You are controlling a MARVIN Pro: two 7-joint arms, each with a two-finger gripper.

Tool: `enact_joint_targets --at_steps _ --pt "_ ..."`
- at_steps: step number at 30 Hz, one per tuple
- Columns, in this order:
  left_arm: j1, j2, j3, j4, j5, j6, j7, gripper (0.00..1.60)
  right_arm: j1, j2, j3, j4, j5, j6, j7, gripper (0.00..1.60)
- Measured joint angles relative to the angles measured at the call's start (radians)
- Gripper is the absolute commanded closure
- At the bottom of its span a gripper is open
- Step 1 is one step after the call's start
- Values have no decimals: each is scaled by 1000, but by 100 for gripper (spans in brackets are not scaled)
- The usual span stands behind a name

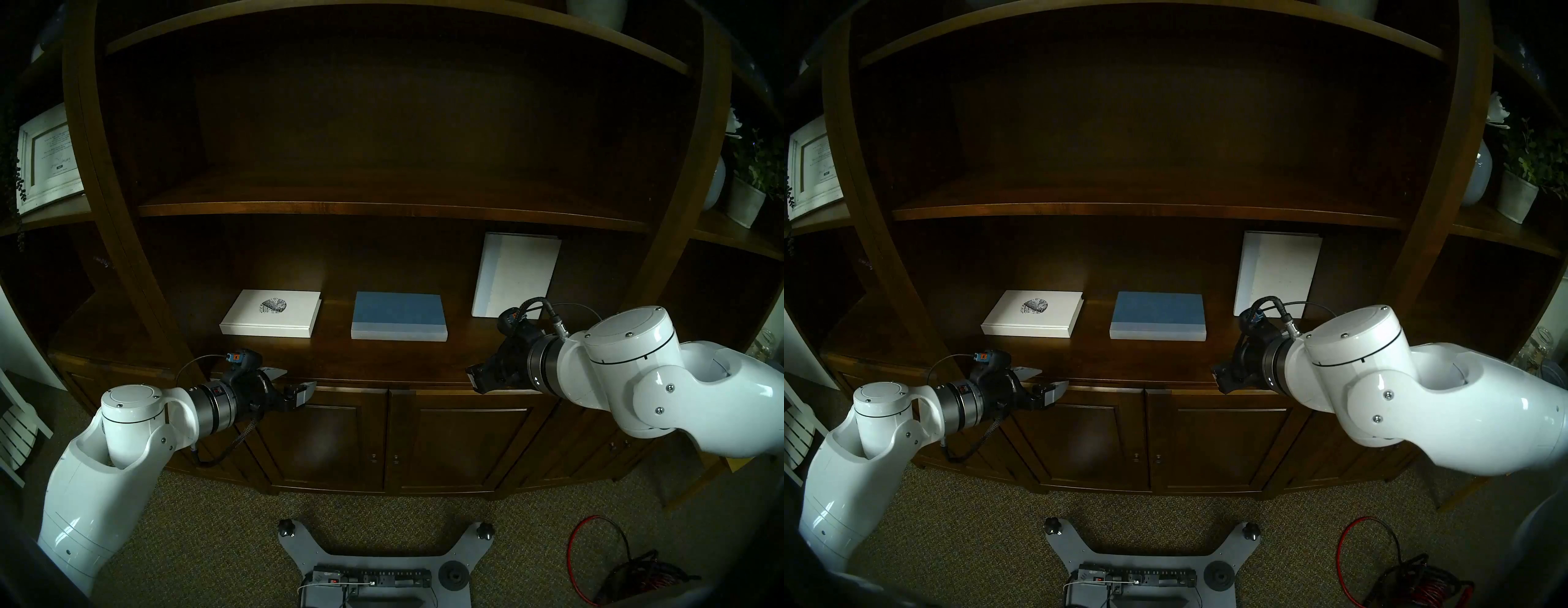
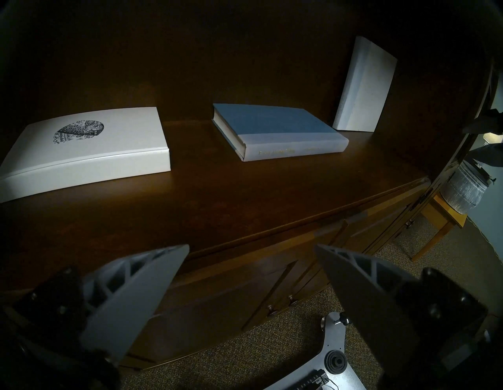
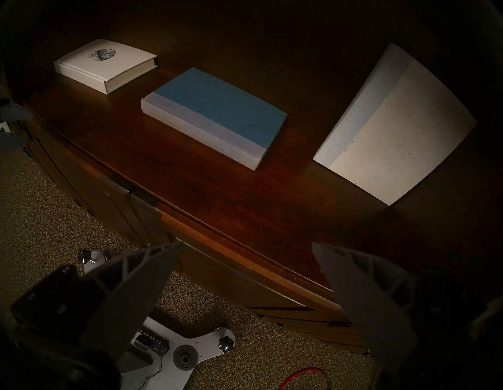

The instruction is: Close the books and align them horizontally on the shelf

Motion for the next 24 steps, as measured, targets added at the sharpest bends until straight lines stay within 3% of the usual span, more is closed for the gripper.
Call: enact_joint_targets --at_steps 7,24 --pt "0 0 0 0 0 0 0 0 4 -18 -2 17 15 5 -12 0" --pt "1 0 1 2 0 1 0 0 87 -207 -32 171 81 24 -52 0"
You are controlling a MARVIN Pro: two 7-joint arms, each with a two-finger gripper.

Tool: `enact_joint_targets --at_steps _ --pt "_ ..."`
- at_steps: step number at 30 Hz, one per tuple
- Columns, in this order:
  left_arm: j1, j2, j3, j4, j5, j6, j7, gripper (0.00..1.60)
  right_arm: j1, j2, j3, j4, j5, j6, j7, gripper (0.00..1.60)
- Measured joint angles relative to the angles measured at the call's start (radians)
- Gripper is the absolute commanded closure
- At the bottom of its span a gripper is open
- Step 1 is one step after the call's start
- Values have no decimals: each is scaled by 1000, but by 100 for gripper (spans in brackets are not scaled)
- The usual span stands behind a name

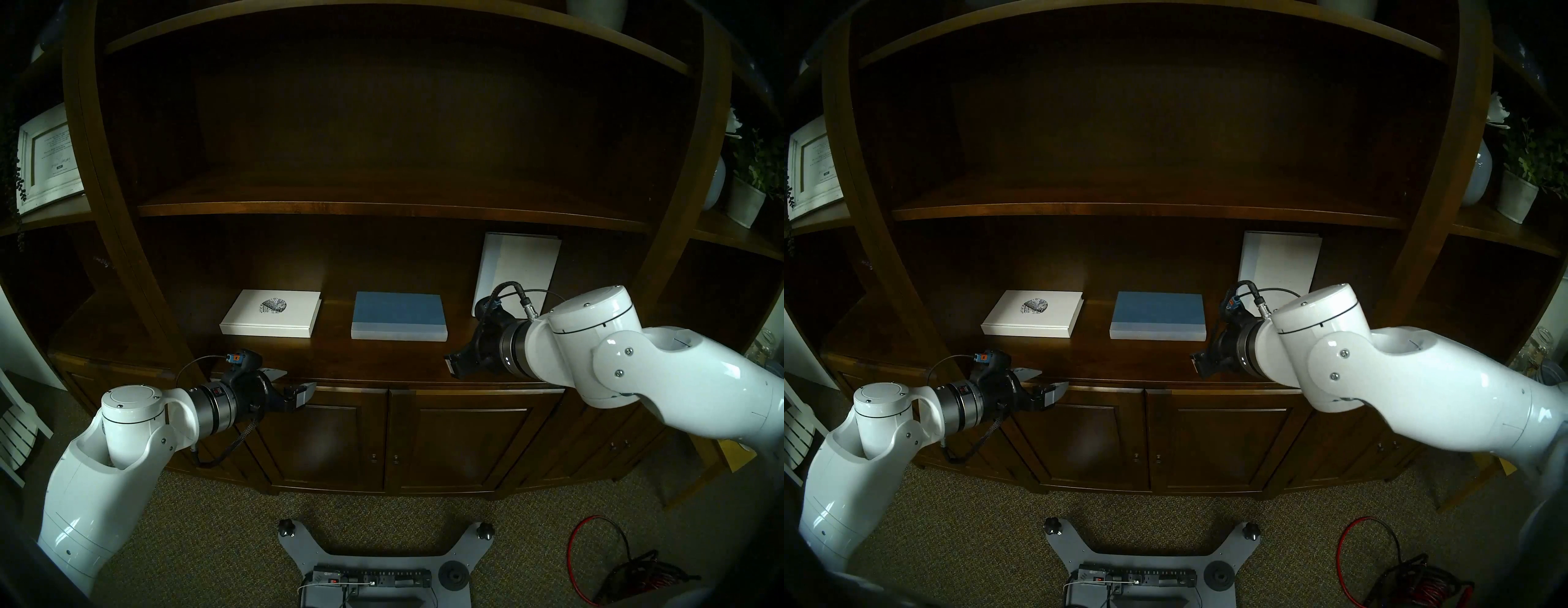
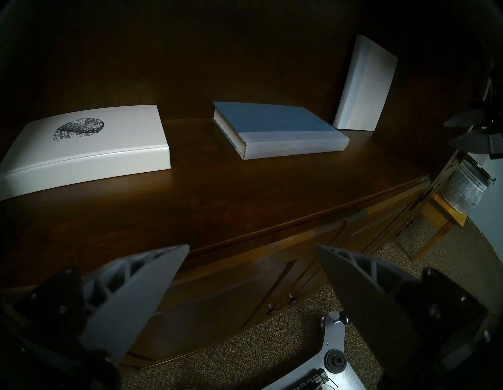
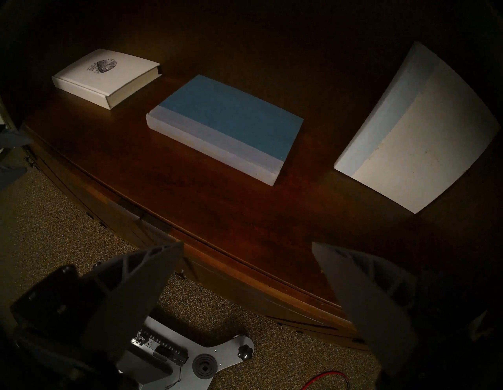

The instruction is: Close the books and align them horizontally on the shelf

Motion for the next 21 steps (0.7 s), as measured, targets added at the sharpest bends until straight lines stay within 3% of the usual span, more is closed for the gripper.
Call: enact_joint_targets --at_steps 11,21 --pt "0 0 0 1 0 1 0 0 59 -127 -31 122 13 -34 -95 0" --pt "0 0 1 2 0 1 0 0 107 -249 -98 238 -1 -79 -199 0"
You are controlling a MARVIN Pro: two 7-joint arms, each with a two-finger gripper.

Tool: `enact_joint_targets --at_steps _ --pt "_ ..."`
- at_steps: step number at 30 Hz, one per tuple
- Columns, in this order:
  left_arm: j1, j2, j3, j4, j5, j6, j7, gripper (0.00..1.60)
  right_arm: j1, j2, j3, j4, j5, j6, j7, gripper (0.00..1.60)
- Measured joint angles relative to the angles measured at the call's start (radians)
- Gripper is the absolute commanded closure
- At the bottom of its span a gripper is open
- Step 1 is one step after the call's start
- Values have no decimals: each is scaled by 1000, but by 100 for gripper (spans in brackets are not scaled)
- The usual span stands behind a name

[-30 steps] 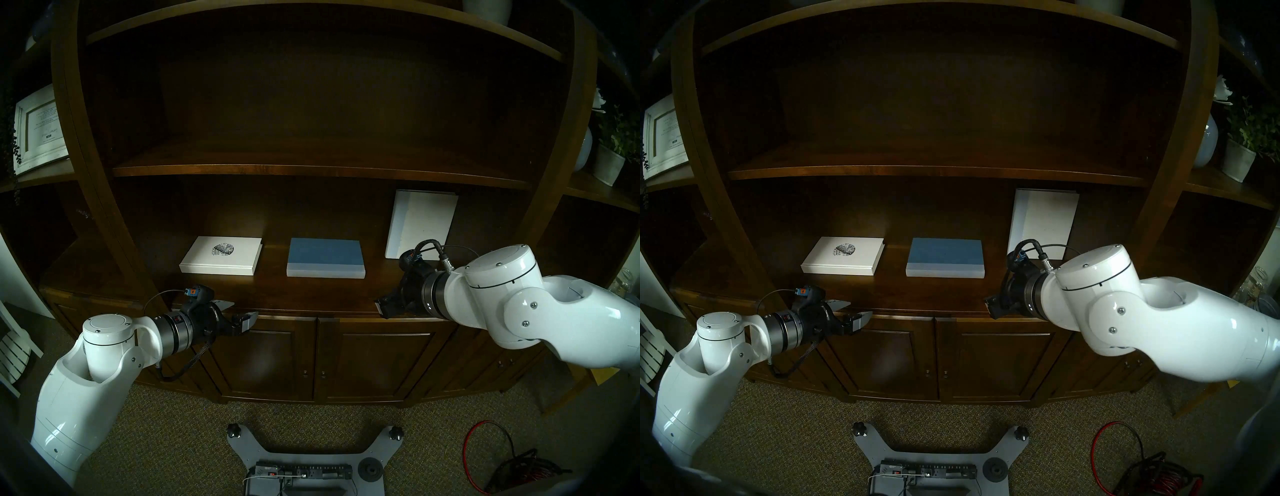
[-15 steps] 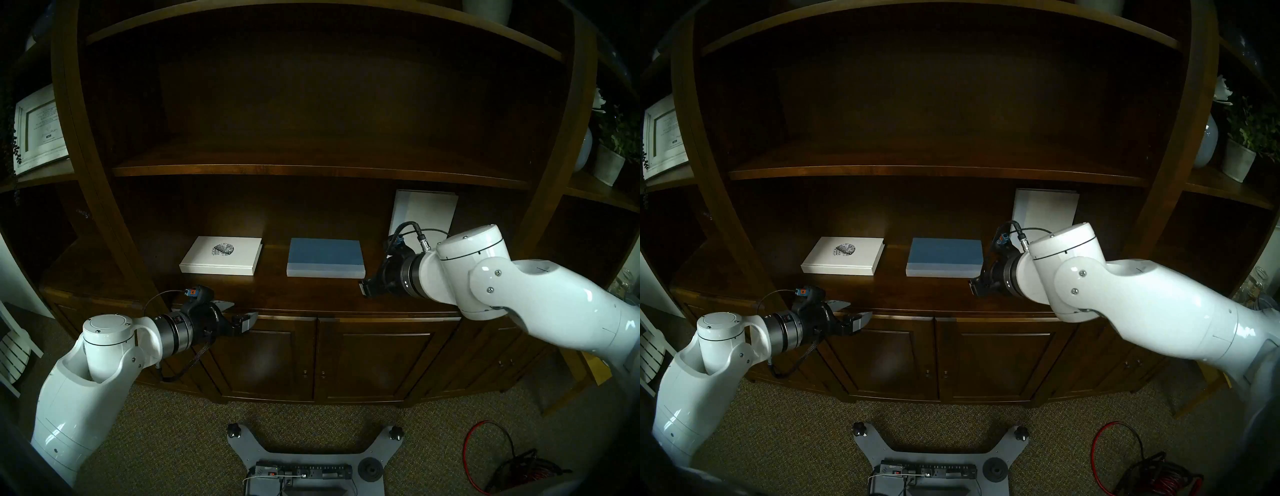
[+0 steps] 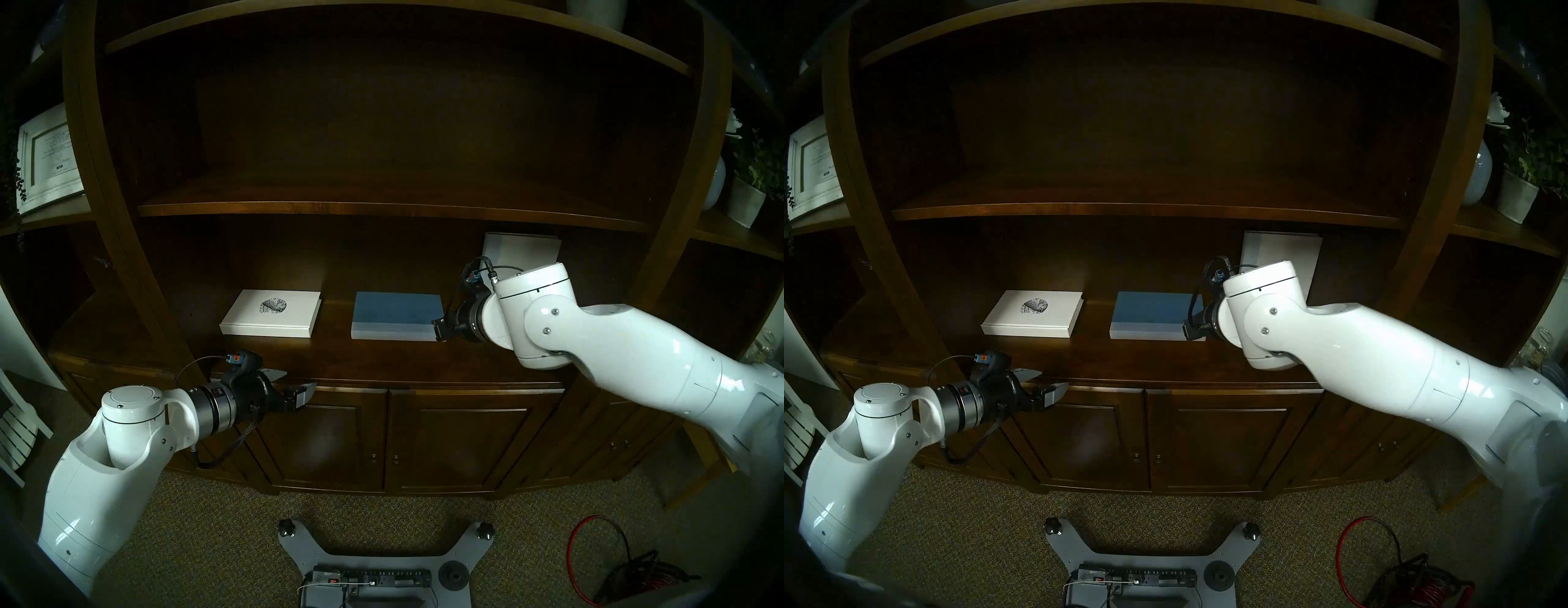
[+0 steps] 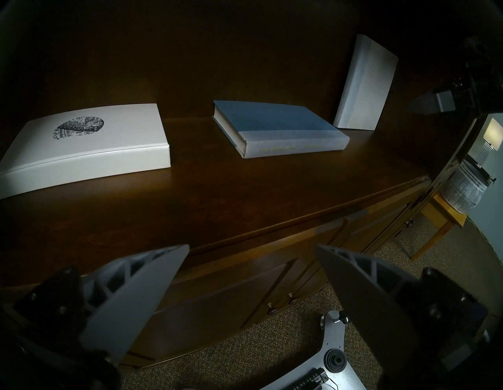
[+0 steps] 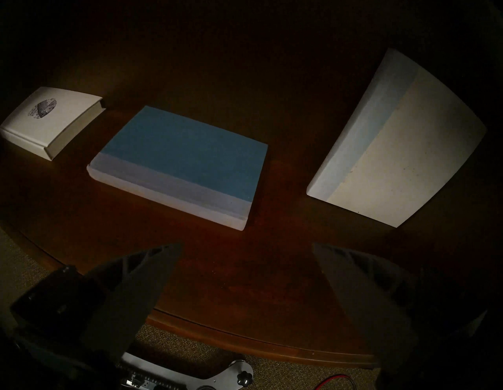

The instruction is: Close the books and align them horizontally on the shelf

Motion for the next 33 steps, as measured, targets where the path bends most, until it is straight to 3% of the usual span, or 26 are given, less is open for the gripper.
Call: enact_joint_targets --at_steps 22,33 --pt "0 0 0 1 0 1 0 0 82 -253 -91 287 -67 -73 -76 0" --pt "0 0 0 1 0 1 0 0 105 -338 -124 431 -94 -89 -92 0"
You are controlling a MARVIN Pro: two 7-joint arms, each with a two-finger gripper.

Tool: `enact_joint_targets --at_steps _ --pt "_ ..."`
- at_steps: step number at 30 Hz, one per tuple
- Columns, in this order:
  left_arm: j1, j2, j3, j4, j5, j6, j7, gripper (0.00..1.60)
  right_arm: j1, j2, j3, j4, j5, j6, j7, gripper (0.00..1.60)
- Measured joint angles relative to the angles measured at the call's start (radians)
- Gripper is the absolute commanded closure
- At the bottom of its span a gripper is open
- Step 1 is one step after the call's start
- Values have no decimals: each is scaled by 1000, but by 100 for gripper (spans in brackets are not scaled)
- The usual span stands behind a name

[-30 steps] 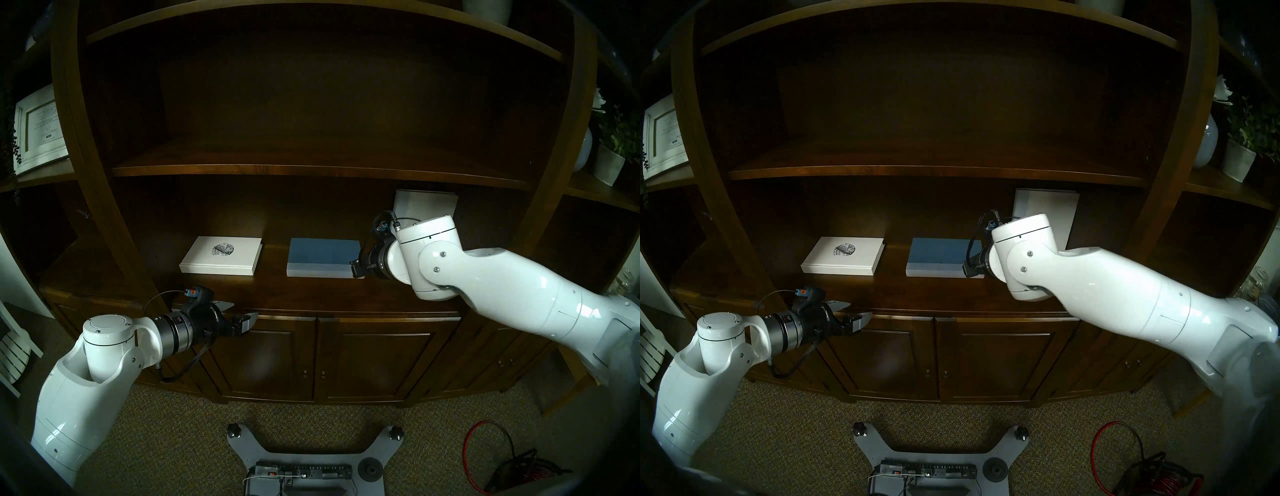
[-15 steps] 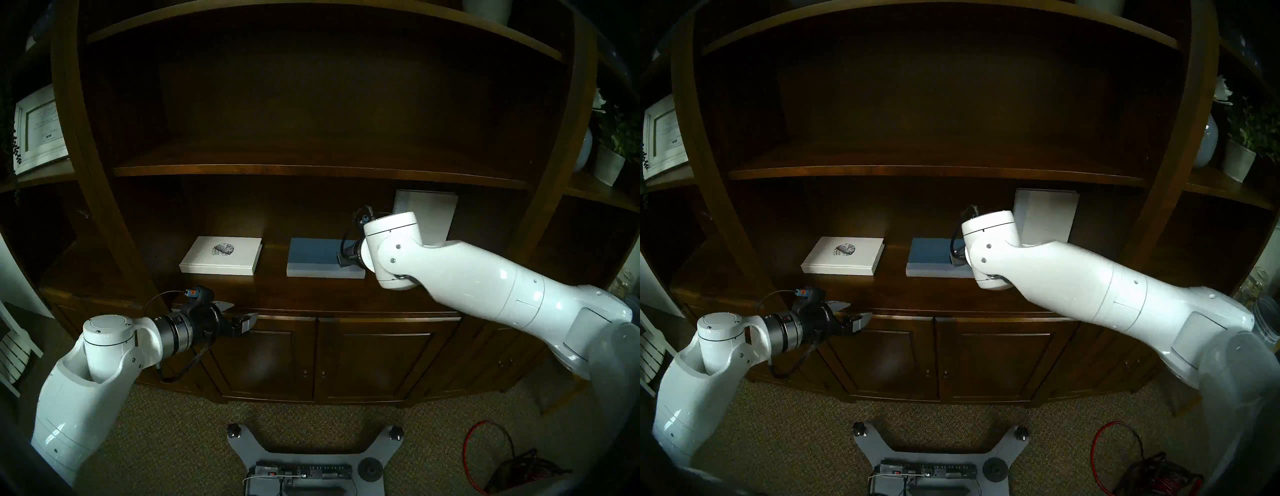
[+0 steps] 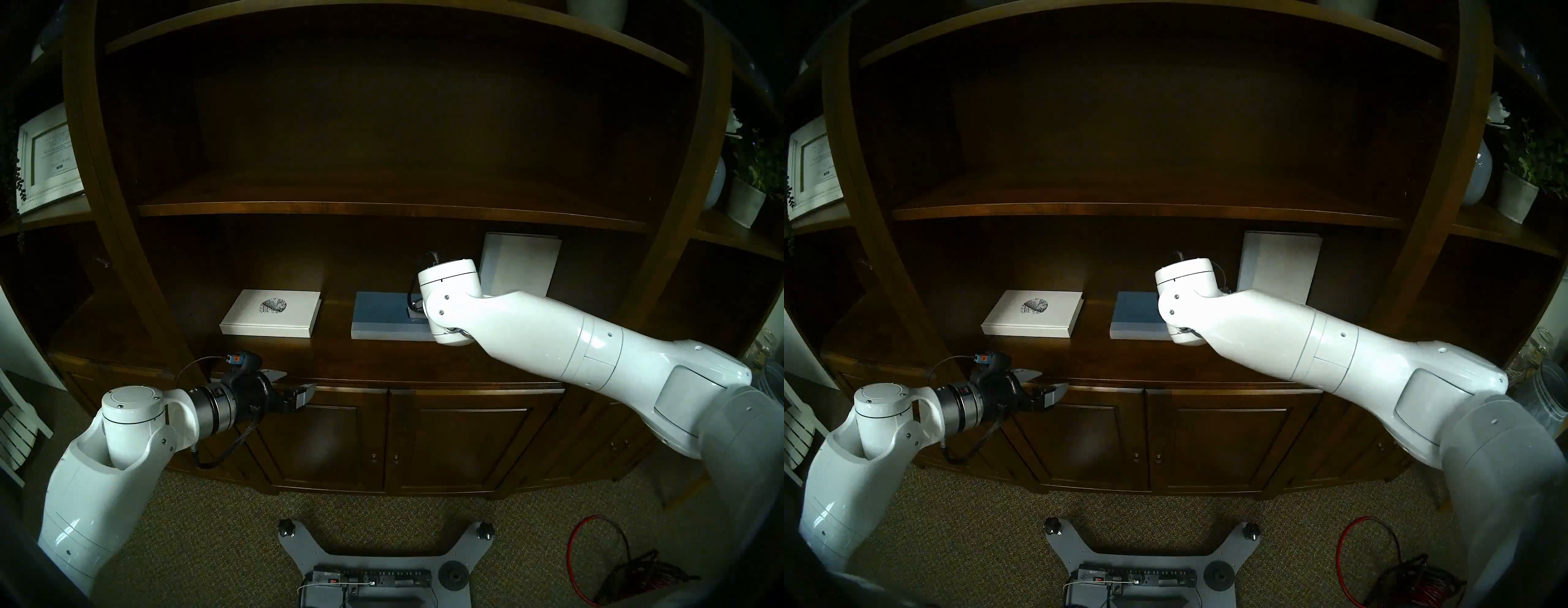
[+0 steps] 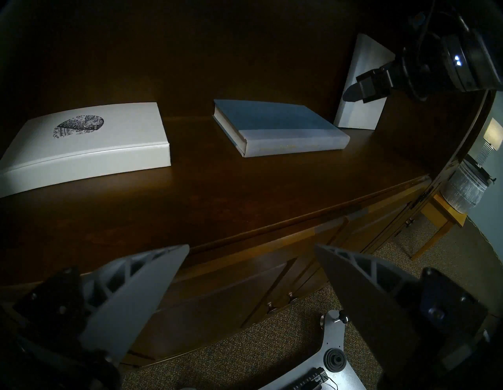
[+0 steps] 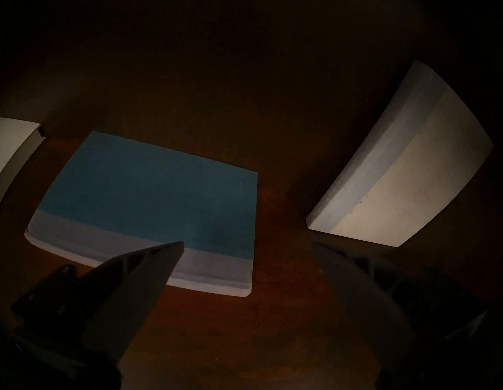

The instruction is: Close the books and align them horizontally on the shelf

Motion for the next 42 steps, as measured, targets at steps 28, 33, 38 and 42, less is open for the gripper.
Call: enact_joint_targets --at_steps 28,33,38,42 --pt "0 0 0 0 0 0 0 0 62 -63 -11 311 -7 -13 -14 0" --pt "0 0 0 0 0 0 0 0 69 -85 -13 359 -5 -14 -14 0" --pt "0 0 0 0 0 1 0 0 77 -113 -18 413 -5 -16 -16 0" --pt "0 0 0 0 0 1 0 0 85 -135 -20 455 -6 -20 -20 0"
